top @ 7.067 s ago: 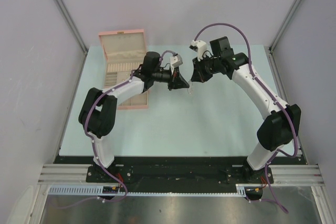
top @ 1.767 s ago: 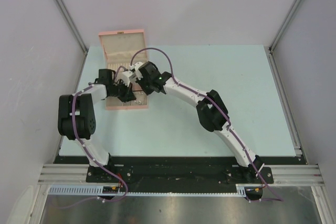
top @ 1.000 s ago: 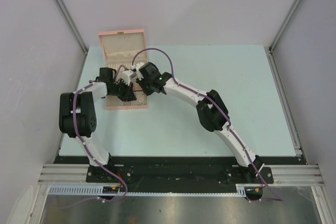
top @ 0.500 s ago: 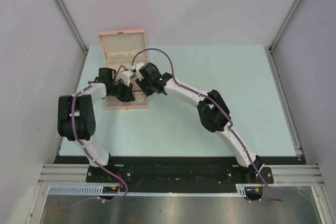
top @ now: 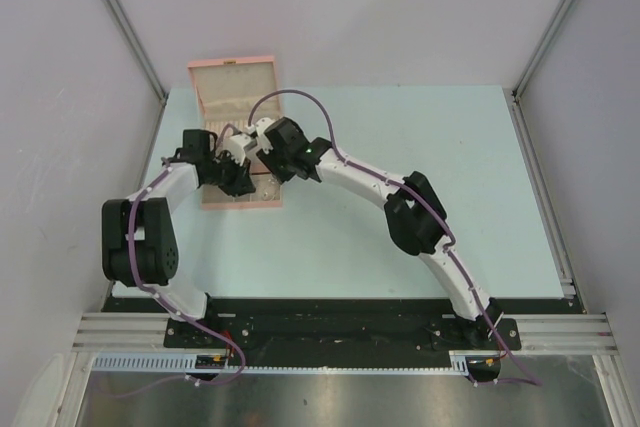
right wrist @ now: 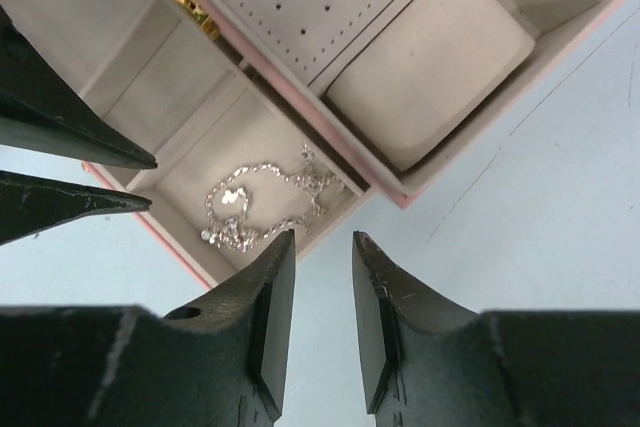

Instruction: Organize the mixed jewelry

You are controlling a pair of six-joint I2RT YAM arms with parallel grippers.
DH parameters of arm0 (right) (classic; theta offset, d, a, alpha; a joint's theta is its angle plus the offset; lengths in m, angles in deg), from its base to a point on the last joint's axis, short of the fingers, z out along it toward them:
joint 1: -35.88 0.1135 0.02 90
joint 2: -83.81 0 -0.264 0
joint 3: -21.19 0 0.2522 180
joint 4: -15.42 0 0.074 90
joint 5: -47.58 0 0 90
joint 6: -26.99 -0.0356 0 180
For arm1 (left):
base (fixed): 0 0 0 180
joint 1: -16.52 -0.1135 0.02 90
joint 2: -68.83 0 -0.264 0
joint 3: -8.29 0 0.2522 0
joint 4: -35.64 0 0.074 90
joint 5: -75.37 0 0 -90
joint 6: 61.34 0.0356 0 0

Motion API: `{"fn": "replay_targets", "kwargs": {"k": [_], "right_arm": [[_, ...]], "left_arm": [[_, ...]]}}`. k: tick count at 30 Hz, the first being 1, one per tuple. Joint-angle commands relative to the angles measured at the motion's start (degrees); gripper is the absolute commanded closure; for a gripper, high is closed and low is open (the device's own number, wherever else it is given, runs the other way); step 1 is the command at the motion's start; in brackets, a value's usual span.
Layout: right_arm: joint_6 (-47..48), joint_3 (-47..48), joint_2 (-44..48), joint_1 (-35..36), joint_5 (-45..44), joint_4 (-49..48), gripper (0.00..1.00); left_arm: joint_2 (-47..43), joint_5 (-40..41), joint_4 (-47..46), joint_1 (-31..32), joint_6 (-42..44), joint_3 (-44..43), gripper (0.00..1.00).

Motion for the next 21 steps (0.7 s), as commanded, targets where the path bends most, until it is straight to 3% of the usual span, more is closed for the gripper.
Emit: {"fn": "replay_targets", "kwargs": {"k": [1,6,15,21], "right_arm": [[6.2,-4.2,3.7,4.5,3.3,5.1,0.65],[6.8,-9.0,7.8,3.8,3.6,4.9,0.63],[7.8,-18.1,14.8,2.3,1.2,4.3,0.62],[7.4,-21.3,16.0,1.6,-1.7,2.9,0.62]], "left_arm": [[-5.8,-3.2,-2.7,1.1,1.0,0.3,0.75],[-11.4,-1.0,-2.3,1.2,2.0,4.7,0.74],[-25.5,13.3,-5.1,1.1,-7.6,15.6,0.64],[-27.5,19.8,-6.2,1.1,-12.7,18.6,0.62]]}}
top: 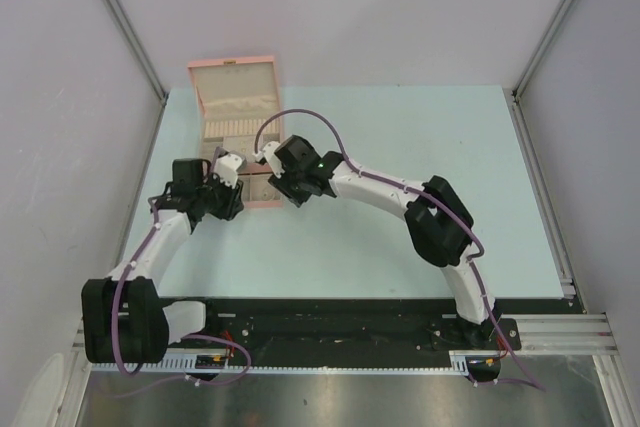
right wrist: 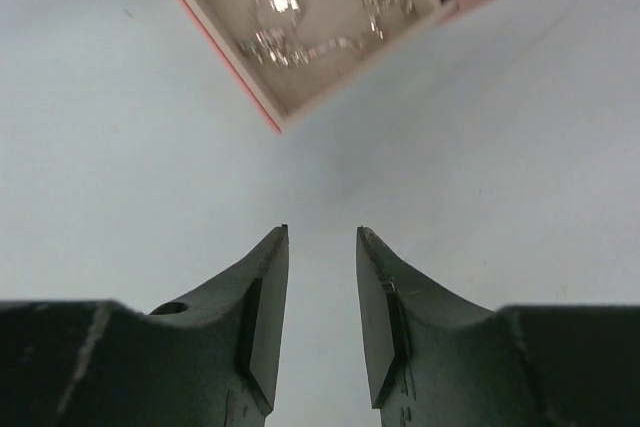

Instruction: Organize the mixed jewelry

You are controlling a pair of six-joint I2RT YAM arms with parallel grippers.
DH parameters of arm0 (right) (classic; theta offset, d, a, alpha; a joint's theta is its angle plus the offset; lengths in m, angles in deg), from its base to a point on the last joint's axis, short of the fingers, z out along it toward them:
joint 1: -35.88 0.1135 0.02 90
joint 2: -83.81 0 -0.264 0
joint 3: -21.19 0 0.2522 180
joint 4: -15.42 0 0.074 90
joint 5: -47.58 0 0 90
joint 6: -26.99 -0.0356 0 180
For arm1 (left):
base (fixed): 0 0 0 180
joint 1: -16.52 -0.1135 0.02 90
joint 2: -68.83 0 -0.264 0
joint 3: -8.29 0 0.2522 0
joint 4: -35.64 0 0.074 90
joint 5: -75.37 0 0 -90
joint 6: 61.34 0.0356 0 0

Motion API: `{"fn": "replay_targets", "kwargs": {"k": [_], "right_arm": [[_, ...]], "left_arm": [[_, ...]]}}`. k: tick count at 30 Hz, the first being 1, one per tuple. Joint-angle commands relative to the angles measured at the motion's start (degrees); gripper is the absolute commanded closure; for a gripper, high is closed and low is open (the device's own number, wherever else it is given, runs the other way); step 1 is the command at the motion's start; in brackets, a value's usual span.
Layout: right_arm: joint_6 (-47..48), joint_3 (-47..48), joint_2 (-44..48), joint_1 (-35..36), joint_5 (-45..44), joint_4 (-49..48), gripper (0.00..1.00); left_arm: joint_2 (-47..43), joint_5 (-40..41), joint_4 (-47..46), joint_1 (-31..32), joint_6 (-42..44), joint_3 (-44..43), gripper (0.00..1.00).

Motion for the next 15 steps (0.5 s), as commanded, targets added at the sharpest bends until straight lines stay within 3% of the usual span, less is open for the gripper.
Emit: {"fn": "replay_targets", "kwargs": {"k": [1,15], "right_arm": [[1.5,-2.1,2.0,-0.6,-3.6,1.2,0.62],[2.1,-0.6,1.3,-1.6,-4.7,1.6,0.61]], "left_arm": [[-1.3,6.3,-5.1,-0.2,-6.2,0.3,0.62],[10.7,6.8,-5.0,-0.2,-9.5,-3.1,0.62]]}}
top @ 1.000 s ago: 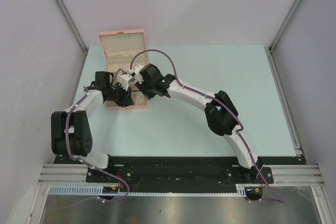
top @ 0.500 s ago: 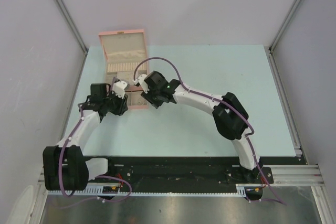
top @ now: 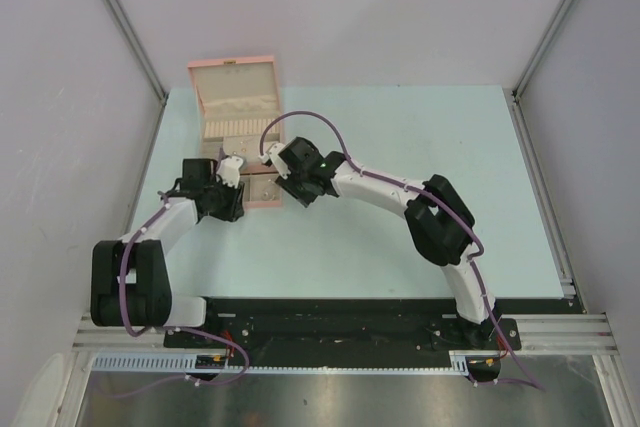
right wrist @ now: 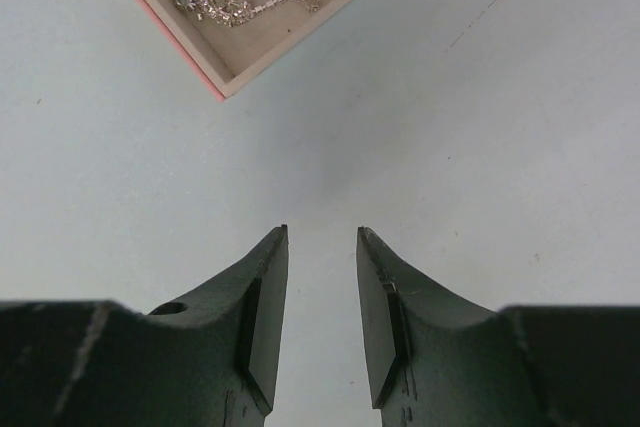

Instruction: Organize the mixed jewelry

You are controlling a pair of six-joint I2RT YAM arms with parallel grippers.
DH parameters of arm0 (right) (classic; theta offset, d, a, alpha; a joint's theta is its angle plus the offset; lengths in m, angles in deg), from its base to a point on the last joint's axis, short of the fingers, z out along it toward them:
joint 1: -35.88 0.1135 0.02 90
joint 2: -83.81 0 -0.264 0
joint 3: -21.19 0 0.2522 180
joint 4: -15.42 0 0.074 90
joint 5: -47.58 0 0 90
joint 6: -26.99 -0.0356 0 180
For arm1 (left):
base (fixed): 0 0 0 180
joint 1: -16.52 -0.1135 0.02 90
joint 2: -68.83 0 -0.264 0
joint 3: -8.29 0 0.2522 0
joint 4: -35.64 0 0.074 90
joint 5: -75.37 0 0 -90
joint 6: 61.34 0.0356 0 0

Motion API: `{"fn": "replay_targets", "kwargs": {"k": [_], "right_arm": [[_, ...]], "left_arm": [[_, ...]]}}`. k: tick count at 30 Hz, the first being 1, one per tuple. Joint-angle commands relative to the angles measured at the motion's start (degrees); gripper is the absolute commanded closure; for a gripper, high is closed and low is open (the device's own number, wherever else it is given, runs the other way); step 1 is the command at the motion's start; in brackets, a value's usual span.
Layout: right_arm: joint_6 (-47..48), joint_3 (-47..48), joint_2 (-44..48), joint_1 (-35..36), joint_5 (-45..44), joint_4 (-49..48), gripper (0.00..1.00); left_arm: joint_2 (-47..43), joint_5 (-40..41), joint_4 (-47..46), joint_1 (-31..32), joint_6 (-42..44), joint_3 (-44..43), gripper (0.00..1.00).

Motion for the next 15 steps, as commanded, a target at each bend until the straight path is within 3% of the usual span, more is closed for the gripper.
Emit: {"fn": "replay_targets", "kwargs": {"k": [1,15], "right_arm": [[0.6,2.1,1.2,-0.8,-0.5,-0.3,0.61],[0.3,1.6,2.2,-2.7,-0.5,-0.1,0.61]], "left_arm": [[1.6,1.7,-1.4,-0.3,-3.4,-3.2,0.62],[8.0,5.2,-4.7,2.1,-6.5,-4.9,0.61]]}}
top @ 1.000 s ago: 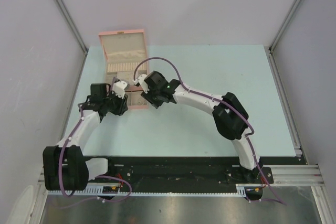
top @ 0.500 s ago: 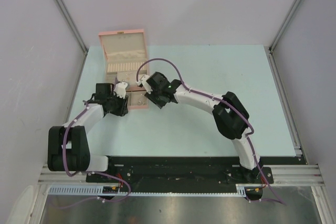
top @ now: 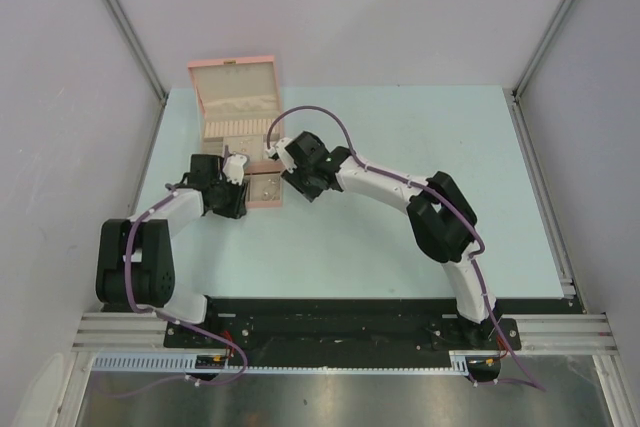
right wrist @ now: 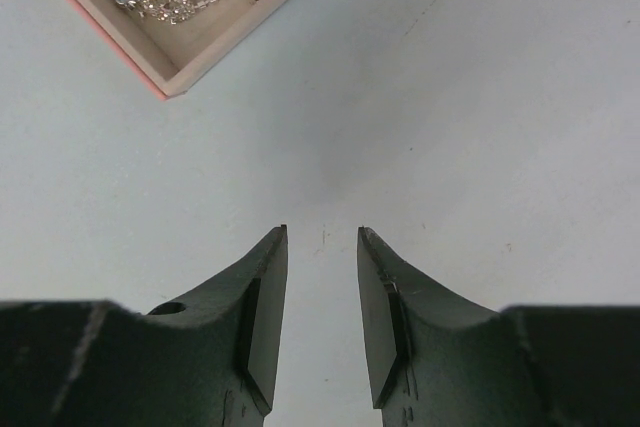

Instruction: Organize the mixed jewelry

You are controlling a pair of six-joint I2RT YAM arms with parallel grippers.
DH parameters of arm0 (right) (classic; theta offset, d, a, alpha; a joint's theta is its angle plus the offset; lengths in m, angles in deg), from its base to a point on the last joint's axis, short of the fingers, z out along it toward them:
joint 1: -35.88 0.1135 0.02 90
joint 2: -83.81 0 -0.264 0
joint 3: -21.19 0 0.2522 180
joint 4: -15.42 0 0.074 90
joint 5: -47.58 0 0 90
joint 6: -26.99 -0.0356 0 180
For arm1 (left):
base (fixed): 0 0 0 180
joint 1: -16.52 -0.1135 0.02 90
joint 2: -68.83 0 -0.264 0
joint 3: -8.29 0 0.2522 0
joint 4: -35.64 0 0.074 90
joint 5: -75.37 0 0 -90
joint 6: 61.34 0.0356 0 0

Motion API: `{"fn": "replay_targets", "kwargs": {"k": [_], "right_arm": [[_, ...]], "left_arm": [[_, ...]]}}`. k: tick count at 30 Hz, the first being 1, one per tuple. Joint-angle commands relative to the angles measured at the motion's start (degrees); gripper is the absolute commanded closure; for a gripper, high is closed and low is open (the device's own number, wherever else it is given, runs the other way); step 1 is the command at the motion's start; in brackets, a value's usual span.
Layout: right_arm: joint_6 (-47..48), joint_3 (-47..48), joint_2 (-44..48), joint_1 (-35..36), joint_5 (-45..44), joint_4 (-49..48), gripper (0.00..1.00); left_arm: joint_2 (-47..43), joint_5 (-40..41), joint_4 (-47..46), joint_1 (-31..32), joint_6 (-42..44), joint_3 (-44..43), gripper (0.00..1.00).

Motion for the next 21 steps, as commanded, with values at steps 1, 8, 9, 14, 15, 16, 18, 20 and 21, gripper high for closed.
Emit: {"fn": "replay_targets", "kwargs": {"k": [1,8,9,14,15,16,18,20,21], "right_arm": [[0.3,1.5,2.2,-0.7,-0.6,-0.2,0.61],[0.0,1.2,2.5,-1.1,-0.4,-0.4,0.61],[0.0,1.2,2.6,-1.1,-0.5,-0.4,0.61],[-0.1,1.1,2.7,-1.1,-0.4,-0.6,0.61],[-0.1,1.0,2.8,-1.2,-0.4,-0.5,0.61],[-0.1,0.9,2.8,-1.2,-0.4,-0.6,0.61],[-0.1,0.7,3.1,-1.2,-0.6,-0.7,0.61],[-0.1,0.6,3.3,-1.3,-0.6,-0.7,0.61],[0.0,0.7,3.4,-1.4,-0.6,-0.7,0.61]], "left_arm": [[0.7,2.0,-3.1,0.5,-4.4,-2.0,0.61],[1.9,2.9,-5.1,0.8,-5.5,-2.3,0.61],[2.0,3.0,-5.5,0.8,-5.6,-2.4,0.60],[3.0,3.2,-6.4,0.9,-6.3,-3.3,0.60],[3.4,3.3,-6.6,0.9,-6.4,-3.5,0.60],[3.3,3.3,-7.0,0.9,-6.5,-3.5,0.60],[3.4,3.4,-8.0,1.0,-6.6,-3.3,0.60],[3.6,3.5,-8.5,1.0,-6.9,-3.3,0.60],[3.6,3.5,-8.8,1.0,-7.0,-3.3,0.60]]}}
